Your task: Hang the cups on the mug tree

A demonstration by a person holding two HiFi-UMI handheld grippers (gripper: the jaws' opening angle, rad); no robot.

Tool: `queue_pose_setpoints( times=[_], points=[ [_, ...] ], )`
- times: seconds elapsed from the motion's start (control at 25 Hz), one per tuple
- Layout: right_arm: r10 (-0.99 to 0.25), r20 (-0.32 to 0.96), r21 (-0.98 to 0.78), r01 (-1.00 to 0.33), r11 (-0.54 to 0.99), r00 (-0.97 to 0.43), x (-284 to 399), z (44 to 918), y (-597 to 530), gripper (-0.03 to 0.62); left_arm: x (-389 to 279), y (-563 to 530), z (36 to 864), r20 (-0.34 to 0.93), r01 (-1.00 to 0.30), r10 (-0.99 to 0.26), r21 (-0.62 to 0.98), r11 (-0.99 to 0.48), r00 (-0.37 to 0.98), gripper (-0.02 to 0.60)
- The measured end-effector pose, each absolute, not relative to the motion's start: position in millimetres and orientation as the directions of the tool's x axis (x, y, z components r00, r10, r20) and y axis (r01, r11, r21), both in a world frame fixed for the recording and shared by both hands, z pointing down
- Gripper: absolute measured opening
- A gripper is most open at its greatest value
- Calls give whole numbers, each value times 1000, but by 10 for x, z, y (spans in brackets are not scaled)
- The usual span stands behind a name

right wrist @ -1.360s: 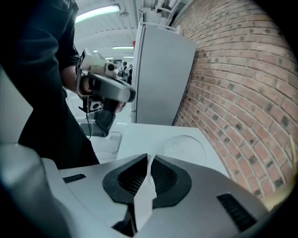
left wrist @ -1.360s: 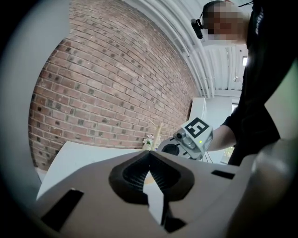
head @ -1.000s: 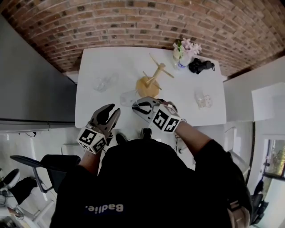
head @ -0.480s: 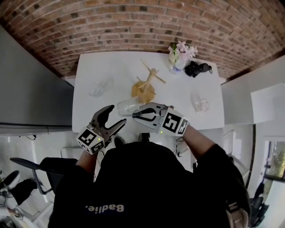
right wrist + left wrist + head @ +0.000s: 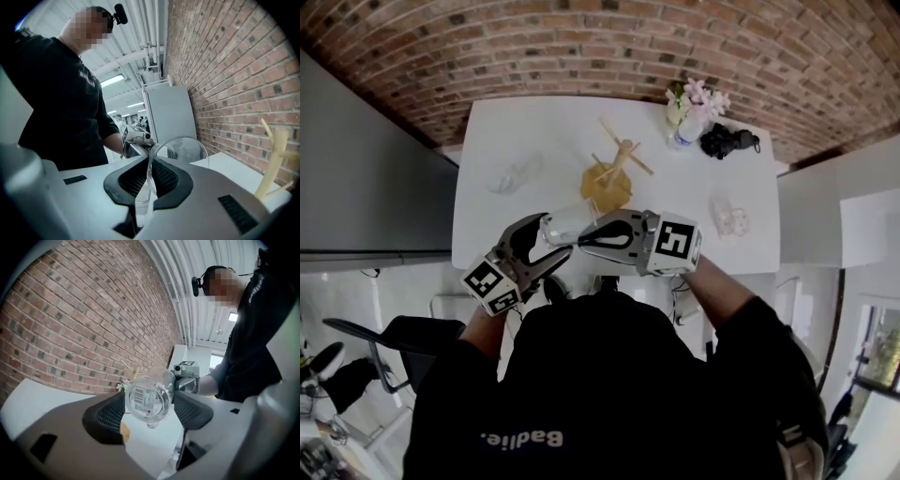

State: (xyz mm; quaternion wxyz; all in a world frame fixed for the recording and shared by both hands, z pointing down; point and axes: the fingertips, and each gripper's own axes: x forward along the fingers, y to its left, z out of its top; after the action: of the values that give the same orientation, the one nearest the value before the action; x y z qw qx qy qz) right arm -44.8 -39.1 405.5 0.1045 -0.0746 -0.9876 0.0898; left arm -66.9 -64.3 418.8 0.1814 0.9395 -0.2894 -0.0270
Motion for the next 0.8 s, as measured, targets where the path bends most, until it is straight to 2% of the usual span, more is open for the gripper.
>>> queue_pose_setpoints(
  times=[0.36,0.8],
  points=[
    [221,58,-343,188,920,-974,-398,4222,-628,46,-734,-807,4279,98,-624,-638,365,-691,764,310],
    [134,-82,-513,157,844,-988,-322,4448,-1033,71,-754,-1090,4353,146,-693,-700,379,-613,699,290]
  ],
)
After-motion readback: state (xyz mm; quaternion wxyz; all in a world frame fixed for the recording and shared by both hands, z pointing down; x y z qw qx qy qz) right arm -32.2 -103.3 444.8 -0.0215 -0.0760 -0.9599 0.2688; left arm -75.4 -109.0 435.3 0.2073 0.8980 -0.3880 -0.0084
